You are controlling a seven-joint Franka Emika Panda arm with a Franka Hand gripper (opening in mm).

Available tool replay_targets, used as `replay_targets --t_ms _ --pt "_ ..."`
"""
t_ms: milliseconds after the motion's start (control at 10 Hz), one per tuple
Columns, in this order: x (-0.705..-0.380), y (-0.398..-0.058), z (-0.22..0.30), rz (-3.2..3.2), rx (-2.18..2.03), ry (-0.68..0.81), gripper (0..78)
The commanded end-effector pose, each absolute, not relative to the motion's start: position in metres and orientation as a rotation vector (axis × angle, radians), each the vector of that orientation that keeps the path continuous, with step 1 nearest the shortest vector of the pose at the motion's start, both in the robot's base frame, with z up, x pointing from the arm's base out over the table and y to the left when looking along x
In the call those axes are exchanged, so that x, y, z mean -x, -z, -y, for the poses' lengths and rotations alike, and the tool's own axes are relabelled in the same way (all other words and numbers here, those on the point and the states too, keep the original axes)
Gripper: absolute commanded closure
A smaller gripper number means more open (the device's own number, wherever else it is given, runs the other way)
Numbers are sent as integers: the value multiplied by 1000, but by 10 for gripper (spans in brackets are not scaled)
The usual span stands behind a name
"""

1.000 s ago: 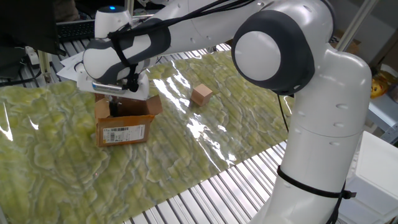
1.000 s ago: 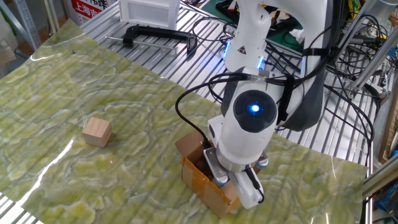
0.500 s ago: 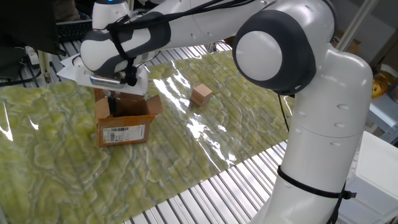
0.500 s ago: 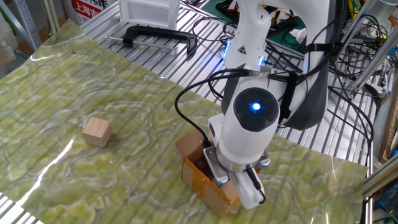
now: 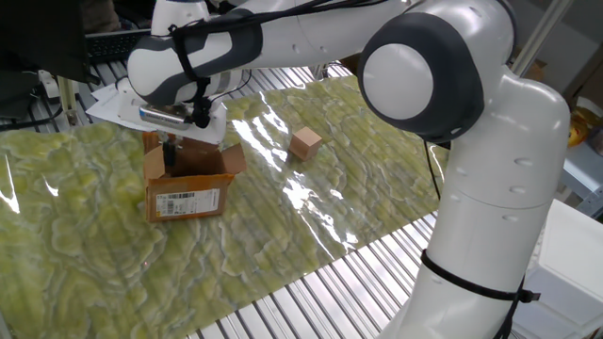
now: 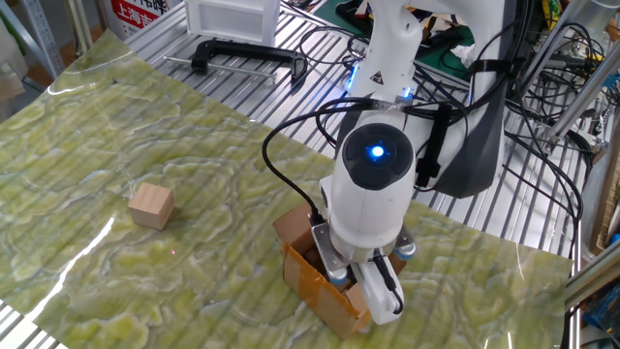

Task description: Open a box

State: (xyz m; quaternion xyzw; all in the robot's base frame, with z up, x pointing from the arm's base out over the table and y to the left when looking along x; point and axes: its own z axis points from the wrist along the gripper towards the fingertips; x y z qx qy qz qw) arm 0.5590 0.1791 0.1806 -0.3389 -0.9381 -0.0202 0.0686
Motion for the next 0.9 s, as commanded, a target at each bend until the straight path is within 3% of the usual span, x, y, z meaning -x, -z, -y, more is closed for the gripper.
replay_targets --t_ms 100,500,900 --pt "-560 -182 -179 2830 1012 60 776" --pt "-560 -182 -179 2887 962 -73 776" --pt "-560 -182 -179 2925 816 -50 776"
